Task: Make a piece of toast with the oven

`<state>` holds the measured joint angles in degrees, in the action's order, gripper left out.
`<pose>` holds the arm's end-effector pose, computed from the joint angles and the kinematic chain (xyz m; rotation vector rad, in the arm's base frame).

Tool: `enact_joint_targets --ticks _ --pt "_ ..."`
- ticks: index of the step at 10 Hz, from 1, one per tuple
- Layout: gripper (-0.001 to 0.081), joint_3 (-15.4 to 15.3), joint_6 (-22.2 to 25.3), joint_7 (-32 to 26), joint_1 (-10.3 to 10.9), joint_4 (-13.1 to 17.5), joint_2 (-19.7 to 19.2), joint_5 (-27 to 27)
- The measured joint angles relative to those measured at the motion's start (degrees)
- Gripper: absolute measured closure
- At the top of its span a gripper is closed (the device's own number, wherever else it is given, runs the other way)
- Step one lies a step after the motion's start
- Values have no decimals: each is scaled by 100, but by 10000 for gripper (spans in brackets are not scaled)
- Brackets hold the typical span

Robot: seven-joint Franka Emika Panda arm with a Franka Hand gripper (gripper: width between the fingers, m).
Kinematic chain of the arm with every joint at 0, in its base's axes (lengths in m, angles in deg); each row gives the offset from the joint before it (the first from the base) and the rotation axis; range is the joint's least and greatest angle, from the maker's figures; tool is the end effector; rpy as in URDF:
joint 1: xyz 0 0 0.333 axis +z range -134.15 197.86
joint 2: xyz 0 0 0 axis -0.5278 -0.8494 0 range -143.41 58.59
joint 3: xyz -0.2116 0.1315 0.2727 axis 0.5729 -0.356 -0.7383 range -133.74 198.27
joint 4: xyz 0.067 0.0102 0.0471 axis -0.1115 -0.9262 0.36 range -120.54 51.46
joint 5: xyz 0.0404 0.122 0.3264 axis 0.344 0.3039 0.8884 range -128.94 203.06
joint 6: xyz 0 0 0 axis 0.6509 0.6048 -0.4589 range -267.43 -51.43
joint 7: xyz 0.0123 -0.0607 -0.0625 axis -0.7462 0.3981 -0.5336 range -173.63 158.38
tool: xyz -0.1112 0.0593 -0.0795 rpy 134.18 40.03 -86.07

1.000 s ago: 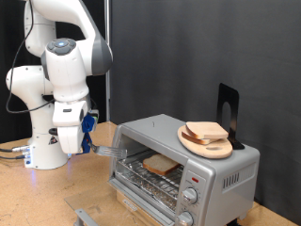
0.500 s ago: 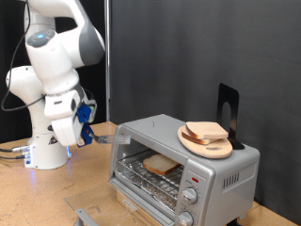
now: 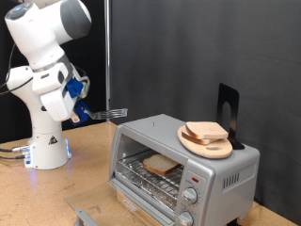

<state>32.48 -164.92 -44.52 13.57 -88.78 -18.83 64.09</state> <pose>0.3326 -0.0616 0.4515 -2.6966 -0.1440 -0.1001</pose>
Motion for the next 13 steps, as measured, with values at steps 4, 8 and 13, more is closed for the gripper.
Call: enact_joint_targets --ticks 4,8,13 --pt "413 -308 -98 1 315 -10 -3 453" --pt "413 -965 -575 463 708 38 32 880" --pt "413 -1150 -1039 457 813 -2 37 1184"
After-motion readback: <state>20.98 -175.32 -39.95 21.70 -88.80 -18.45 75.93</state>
